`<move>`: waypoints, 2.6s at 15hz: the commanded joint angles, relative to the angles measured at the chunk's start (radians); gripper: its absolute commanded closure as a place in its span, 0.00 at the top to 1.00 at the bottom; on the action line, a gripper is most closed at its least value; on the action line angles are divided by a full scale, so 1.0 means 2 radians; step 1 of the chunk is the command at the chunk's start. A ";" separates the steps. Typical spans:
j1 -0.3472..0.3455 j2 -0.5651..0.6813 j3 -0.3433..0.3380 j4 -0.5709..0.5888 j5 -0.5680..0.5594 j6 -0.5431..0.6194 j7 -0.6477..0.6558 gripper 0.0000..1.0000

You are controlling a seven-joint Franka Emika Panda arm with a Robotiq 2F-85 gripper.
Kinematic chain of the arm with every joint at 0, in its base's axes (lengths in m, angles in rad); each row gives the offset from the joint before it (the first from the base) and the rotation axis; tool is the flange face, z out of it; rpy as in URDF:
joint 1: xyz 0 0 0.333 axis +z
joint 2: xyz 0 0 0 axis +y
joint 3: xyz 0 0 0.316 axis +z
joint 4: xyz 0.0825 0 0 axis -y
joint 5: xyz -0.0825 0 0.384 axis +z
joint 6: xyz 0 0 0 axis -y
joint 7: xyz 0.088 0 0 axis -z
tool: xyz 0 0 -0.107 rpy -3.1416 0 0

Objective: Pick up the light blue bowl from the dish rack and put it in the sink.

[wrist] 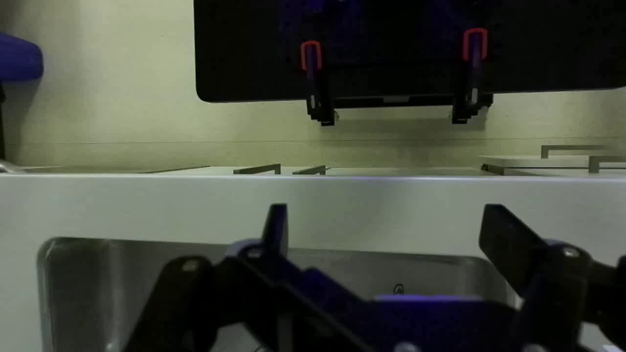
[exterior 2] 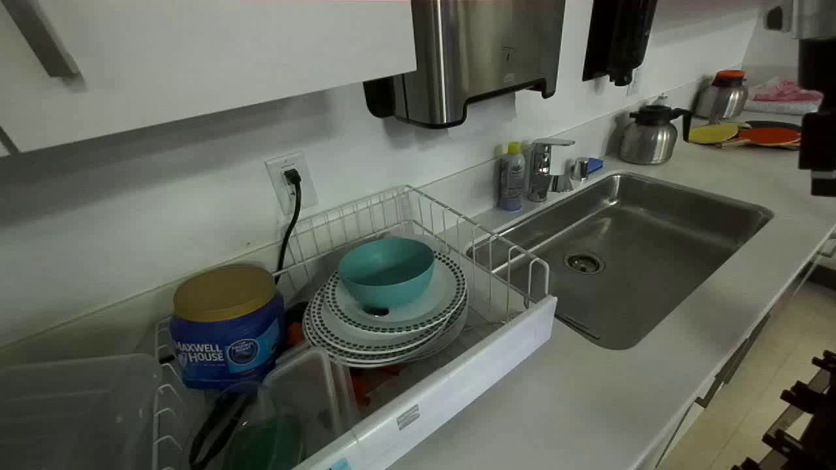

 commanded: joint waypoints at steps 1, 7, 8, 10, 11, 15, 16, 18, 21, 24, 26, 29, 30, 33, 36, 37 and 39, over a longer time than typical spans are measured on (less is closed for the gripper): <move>0.009 0.001 -0.007 0.001 -0.003 -0.001 0.004 1.00; 0.011 0.003 -0.005 0.003 -0.004 0.005 0.003 1.00; 0.017 0.005 -0.004 0.007 0.003 0.022 0.003 1.00; 0.035 0.012 -0.005 0.012 0.035 0.075 -0.006 1.00; 0.043 0.017 -0.003 0.014 0.049 0.102 -0.007 1.00; 0.066 0.059 0.015 0.031 0.112 0.227 0.029 1.00; 0.069 0.072 0.022 0.035 0.126 0.260 0.042 1.00; 0.070 0.107 0.037 0.051 0.147 0.314 0.083 1.00; 0.082 0.158 0.048 0.080 0.187 0.364 0.115 1.00; 0.086 0.152 0.046 0.070 0.183 0.358 0.099 1.00; 0.089 0.168 0.047 0.083 0.186 0.358 0.099 1.00; 0.094 0.173 0.046 0.083 0.200 0.369 0.090 1.00; 0.097 0.182 0.051 0.087 0.204 0.380 0.101 1.00; 0.103 0.209 0.064 0.099 0.205 0.413 0.135 1.00; 0.108 0.241 0.073 0.113 0.204 0.447 0.181 1.00; 0.110 0.253 0.074 0.121 0.207 0.453 0.191 1.00; 0.114 0.280 0.075 0.142 0.199 0.461 0.211 1.00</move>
